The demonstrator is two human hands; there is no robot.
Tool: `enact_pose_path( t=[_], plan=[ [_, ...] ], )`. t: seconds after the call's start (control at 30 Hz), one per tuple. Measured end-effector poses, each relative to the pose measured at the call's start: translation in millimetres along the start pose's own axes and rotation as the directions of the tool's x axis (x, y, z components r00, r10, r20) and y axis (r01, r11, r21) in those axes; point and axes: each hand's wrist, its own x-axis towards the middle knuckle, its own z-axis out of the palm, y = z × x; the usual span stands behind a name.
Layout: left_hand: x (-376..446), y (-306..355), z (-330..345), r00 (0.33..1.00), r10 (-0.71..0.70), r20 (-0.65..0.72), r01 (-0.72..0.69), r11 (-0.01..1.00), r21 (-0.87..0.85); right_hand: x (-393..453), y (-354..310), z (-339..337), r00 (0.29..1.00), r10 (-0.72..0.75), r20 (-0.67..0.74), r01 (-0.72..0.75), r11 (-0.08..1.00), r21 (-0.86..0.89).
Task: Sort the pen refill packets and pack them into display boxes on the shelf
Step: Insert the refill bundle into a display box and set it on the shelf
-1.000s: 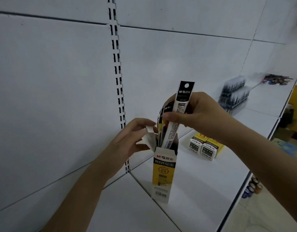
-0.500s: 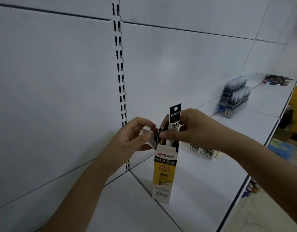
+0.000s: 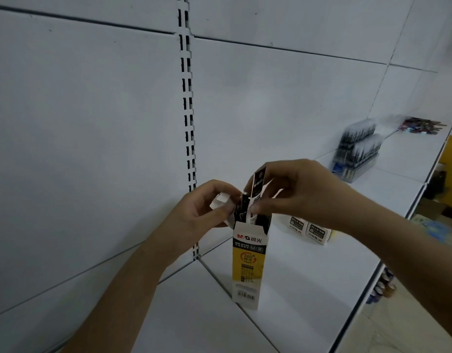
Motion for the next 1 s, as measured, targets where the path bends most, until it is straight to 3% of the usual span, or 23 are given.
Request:
enact_pose_path(
  t=[0.07,0.2,0.4,0.57,0.73,0.83,1.0],
  plan=[
    [0.6,0.1,1.0,1.0,-0.006,0.008,0.006,1.0,0.008,-2.6,0.4,-3.9,0.999,-0.03,-0.032,0.03,1.0,-0.007],
    [1.8,-4.6,3.9,1.0,-0.018,0.006,0.018,1.0,0.0,-4.8,11.2,18.0,0.994,-0.111,0.018,0.11,0.932,-0.345],
    [3.7,-6.9,6.2,1.0,-0.011,0.007,0.011,1.0,-0.003,-6.7,1.8,0.5,0.986,-0.167,-0.024,0.149,0.925,-0.349],
    [3.8,-9.6,10.2,1.0,0.005,0.006,-0.005,1.0,-0.01,-2.7,3.7,25.0,0.974,-0.18,0.137,0.227,0.803,-0.551],
    [3.3,-12.0,8.1,1.0,-0.017,-0.008,0.016,0.999,-0.039,-4.0,-7.9,-5.8,0.985,-0.172,0.02,0.162,0.877,-0.453],
    [2.6,-12.7,13.2,0.999,-0.048,-0.005,0.047,0.998,-0.047,-2.2,-4.7,-8.5,0.989,-0.112,0.092,0.142,0.876,-0.461],
    [5.8,-40.5,26.5,0.957,-0.288,-0.034,0.282,0.952,-0.12,0.3,-8.3,1.9,0.981,-0.104,0.162,0.171,0.857,-0.486]
  ],
)
